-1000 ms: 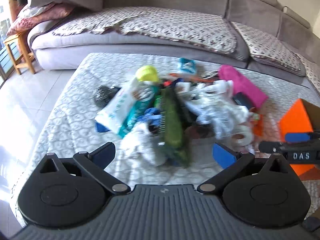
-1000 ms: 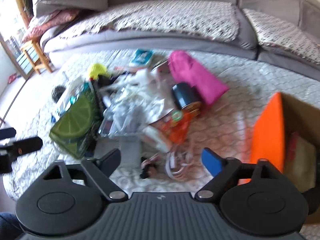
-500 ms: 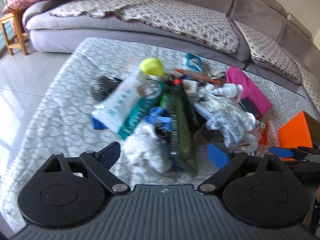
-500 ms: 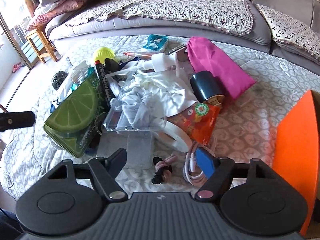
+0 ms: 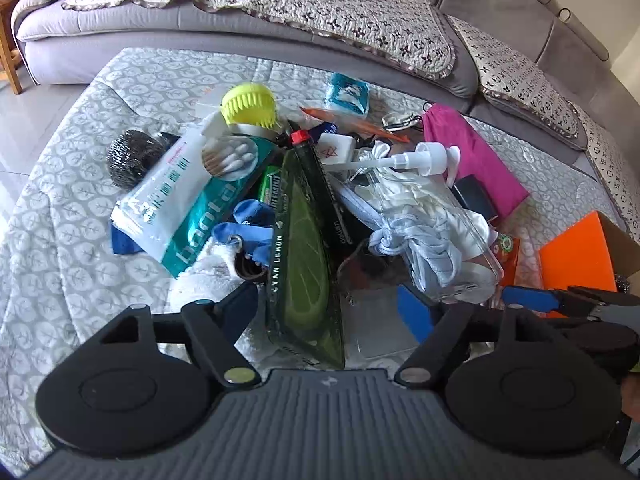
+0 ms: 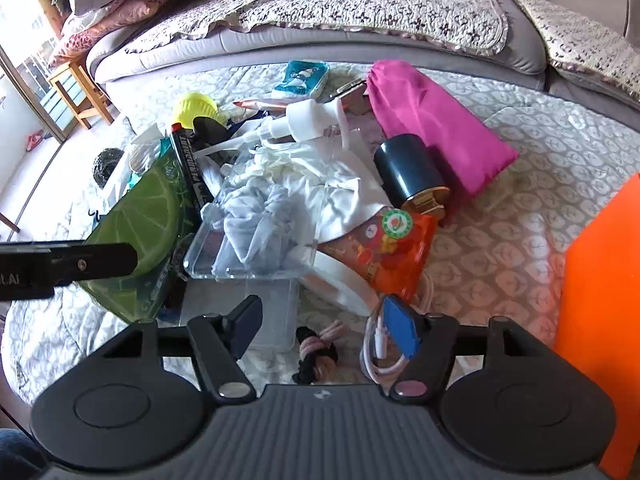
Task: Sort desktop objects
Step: 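Grasp the green lime-print case with the left tool while the right tool grasps the white tape roll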
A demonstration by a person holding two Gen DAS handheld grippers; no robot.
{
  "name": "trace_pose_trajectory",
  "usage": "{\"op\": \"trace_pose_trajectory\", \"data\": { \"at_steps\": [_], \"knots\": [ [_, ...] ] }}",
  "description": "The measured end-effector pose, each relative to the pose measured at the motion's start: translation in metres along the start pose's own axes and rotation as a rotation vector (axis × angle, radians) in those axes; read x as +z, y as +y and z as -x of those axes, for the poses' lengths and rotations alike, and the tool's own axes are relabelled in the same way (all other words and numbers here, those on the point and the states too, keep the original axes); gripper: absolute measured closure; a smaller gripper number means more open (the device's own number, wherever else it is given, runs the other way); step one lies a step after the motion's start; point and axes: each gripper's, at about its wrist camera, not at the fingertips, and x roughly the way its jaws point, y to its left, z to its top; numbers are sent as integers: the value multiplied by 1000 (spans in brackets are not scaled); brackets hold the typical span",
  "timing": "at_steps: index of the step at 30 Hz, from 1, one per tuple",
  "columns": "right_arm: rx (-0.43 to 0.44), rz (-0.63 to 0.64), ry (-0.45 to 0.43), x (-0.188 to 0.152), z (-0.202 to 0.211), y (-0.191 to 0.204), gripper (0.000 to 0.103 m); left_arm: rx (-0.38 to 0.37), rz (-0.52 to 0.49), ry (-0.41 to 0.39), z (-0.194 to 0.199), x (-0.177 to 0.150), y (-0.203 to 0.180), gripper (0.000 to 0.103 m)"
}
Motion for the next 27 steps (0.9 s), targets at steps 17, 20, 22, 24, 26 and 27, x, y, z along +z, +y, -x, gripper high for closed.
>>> {"op": "trace_pose_trajectory", "data": {
  "at_steps": [17, 20, 22, 24, 26, 27],
  "knots": [
    [-17, 119, -21, -6, 10, 2, 93, 22, -36, 35, 5, -9, -9, 89],
    [-20, 140, -37, -8, 22, 8, 95, 24, -31, 21, 16, -9, -11, 90],
    [-31, 145, -50, -7, 29, 11, 96, 27, -30, 10, 23, -9, -14, 90],
    [-38, 152, -61, -7, 38, 13, 96, 23, -27, 0, 29, -10, -17, 90],
    [-46, 157, -78, -7, 48, 13, 96, 22, -29, -17, 35, -10, -23, 90],
    [-48, 159, -82, -7, 52, 13, 96, 18, -32, -22, 38, -10, -25, 90]
  ]
}}
